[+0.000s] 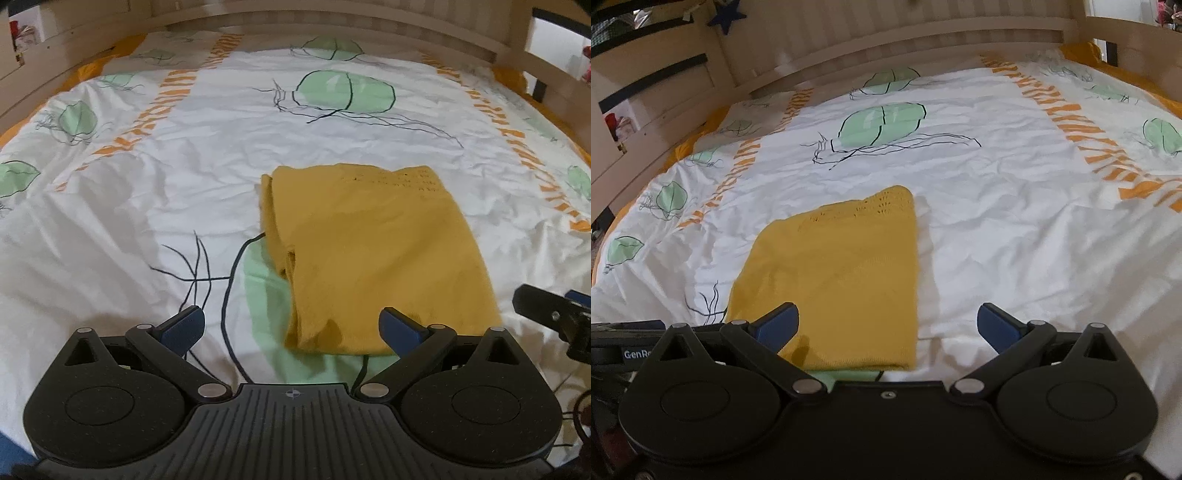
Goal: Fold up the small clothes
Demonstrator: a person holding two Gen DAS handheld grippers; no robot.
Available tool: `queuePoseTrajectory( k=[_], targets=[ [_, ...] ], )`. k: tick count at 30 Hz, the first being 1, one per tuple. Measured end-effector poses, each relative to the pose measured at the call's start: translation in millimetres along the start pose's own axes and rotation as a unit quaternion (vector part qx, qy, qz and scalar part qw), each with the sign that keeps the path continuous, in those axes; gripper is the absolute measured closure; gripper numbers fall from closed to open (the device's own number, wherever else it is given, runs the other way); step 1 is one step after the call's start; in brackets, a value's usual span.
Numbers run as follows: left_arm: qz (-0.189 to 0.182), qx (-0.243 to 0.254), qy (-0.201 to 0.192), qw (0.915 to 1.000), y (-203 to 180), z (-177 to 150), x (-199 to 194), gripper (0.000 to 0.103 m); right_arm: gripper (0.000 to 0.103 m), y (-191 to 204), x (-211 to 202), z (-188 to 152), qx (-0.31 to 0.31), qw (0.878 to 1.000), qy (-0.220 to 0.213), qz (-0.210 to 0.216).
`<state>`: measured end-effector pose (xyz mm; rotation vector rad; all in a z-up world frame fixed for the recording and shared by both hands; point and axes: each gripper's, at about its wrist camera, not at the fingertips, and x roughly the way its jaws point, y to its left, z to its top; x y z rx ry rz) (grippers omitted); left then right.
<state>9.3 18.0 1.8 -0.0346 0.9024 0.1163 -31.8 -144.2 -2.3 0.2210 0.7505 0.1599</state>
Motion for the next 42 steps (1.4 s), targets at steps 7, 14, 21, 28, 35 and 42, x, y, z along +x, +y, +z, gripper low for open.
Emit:
queuePoseTrajectory(
  k=[7, 14, 21, 28, 35, 42],
  targets=[
    [0.028, -0.002, -0.001, 0.9996, 1.4, 1.9, -8.9, 0.001, 0.001, 7.3, -9.2, 0.0, -0.024, 1.000, -0.002, 0.006],
    [0.023, -0.001, 0.010, 0.9997, 2.5, 1.9, -8.8, 0.001, 0.001, 24.1, -17.4, 2.5, -0.065, 0.998, -0.025, 0.001],
    [0.016, -0.001, 0.017, 0.9997, 2.2, 1.5, -7.6, 0.001, 0.001, 25.7, -17.1, 5.1, -0.050, 0.999, -0.011, -0.019],
    [0.011, -0.001, 0.027, 0.9996, 1.4, 0.8, -3.4, 0.002, 0.001, 16.6, -8.8, 5.2, -0.021, 0.999, 0.027, -0.017],
    [0.010, 0.002, 0.034, 0.9994, 0.3, 0.0, 0.1, 0.002, 0.001, 14.5, -4.7, 4.7, -0.014, 0.999, 0.039, -0.014],
    [0.005, 0.003, 0.041, 0.9992, 0.2, -0.2, 3.6, 0.002, 0.001, 13.7, -0.8, 6.5, -0.012, 0.999, 0.046, -0.015]
  ],
)
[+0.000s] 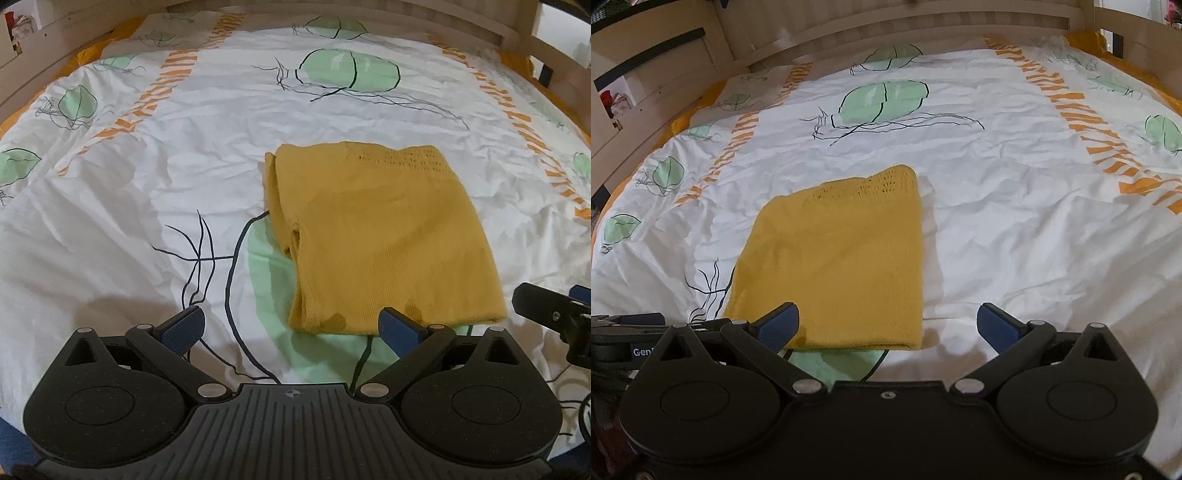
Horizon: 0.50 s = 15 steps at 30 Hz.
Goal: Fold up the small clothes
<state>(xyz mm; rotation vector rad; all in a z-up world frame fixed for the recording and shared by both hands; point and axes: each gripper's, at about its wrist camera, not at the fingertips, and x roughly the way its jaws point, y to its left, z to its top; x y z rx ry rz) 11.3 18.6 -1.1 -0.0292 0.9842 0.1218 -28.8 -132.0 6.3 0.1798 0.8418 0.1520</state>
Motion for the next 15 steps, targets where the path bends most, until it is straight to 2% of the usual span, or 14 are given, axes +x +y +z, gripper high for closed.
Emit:
queuePoseTrajectory(
  k=[15],
  targets=[
    [-0.004, -0.003, 0.005, 1.0000, -1.7, -0.4, 4.5, 0.002, 0.001, 1.1, 6.2, 0.7, 0.002, 1.000, 0.008, 0.005]
  ],
)
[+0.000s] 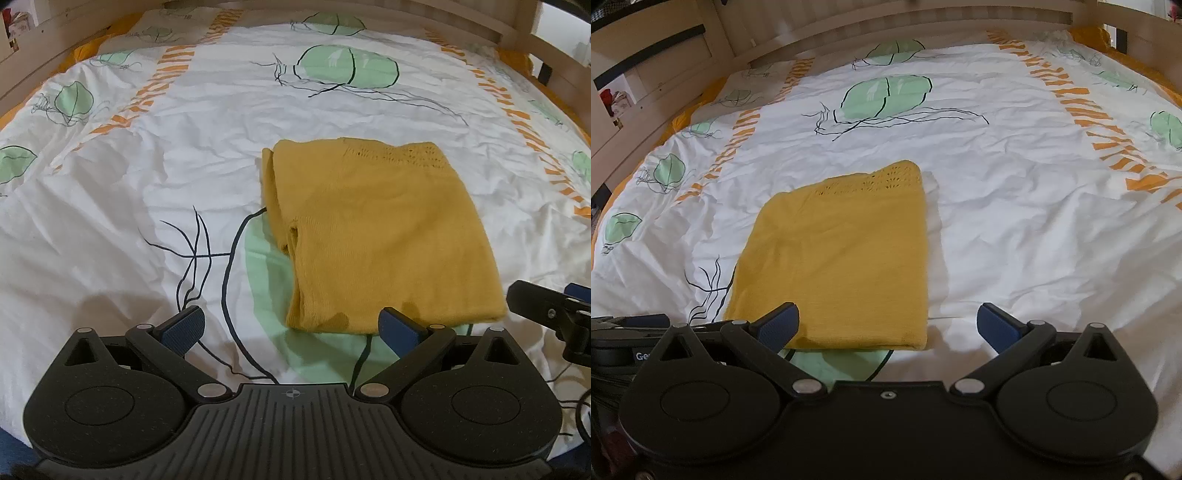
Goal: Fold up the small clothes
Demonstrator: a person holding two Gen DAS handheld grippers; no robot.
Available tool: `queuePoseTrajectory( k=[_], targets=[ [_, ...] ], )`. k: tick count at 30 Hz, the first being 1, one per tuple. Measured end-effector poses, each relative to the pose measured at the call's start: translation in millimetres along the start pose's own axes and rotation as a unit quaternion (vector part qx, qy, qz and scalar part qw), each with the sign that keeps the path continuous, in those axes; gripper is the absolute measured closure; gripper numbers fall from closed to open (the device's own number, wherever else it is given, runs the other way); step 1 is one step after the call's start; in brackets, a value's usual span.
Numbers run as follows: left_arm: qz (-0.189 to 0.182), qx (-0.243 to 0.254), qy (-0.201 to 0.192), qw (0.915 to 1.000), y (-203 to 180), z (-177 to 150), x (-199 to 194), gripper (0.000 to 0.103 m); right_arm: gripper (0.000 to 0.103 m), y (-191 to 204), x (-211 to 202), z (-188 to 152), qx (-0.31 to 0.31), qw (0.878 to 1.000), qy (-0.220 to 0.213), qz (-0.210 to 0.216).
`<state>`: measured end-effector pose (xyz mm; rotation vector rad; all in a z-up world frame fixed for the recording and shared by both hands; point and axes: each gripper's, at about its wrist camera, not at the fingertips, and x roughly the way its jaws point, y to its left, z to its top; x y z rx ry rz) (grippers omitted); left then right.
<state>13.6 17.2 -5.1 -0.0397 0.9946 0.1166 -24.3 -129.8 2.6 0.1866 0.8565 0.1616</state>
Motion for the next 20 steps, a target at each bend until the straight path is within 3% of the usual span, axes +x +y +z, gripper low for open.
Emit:
queuePoseTrajectory(
  k=[20],
  targets=[
    [-0.005, -0.005, 0.007, 0.9999, 1.4, 0.9, 6.0, 0.002, 0.001, 6.3, 9.0, 0.7, 0.001, 1.000, 0.011, 0.007]
  ],
)
